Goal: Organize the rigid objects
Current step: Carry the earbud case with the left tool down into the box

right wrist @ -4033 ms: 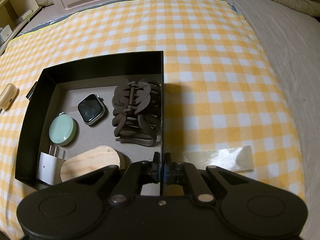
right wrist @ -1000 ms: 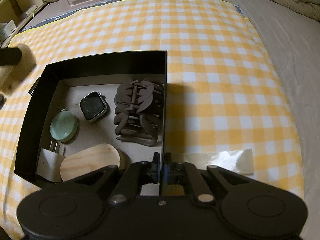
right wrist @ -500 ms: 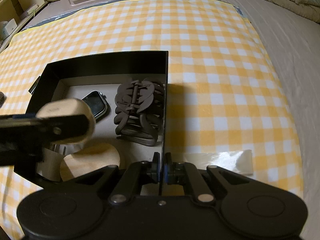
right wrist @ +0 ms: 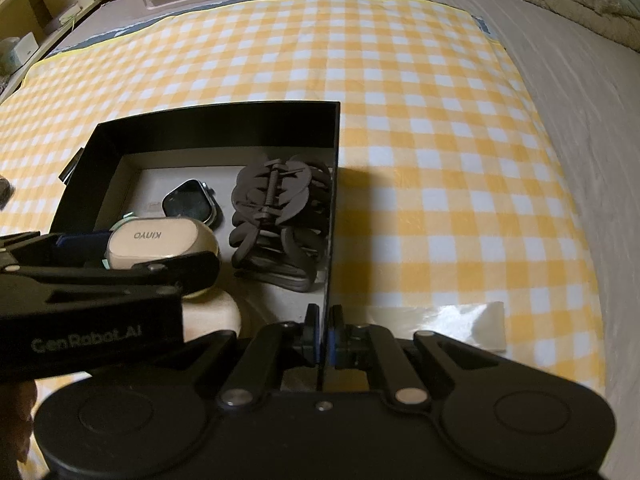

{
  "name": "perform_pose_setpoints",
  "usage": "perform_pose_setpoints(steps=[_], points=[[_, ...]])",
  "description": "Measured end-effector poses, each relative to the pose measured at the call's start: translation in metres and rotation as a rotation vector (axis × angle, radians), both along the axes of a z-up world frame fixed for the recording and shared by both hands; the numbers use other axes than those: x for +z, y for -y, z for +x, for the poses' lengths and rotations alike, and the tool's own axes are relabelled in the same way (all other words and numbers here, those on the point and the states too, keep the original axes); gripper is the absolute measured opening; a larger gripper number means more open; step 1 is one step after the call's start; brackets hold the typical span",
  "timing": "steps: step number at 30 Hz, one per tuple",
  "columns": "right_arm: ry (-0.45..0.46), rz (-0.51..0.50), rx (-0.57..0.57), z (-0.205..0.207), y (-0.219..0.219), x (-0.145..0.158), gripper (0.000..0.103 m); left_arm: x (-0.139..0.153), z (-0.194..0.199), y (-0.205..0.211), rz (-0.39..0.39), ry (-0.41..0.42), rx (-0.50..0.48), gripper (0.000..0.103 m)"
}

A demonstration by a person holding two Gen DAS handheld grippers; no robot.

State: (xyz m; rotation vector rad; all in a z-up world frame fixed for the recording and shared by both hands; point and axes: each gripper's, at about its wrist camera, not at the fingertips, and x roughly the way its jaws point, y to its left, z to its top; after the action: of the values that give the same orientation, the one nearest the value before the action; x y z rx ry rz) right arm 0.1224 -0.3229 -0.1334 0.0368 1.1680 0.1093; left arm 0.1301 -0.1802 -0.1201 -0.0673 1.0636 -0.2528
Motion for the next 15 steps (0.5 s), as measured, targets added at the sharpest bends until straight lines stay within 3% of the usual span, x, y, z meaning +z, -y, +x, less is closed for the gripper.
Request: perform_pose_setpoints(steps=[15], points=[[-0.001,0.003,0.0,-0.0014,-0.0016,-0.0001,0.005,-0.0019,0.0028,0.0011,-0.079,-0.048,0.011,0.084]])
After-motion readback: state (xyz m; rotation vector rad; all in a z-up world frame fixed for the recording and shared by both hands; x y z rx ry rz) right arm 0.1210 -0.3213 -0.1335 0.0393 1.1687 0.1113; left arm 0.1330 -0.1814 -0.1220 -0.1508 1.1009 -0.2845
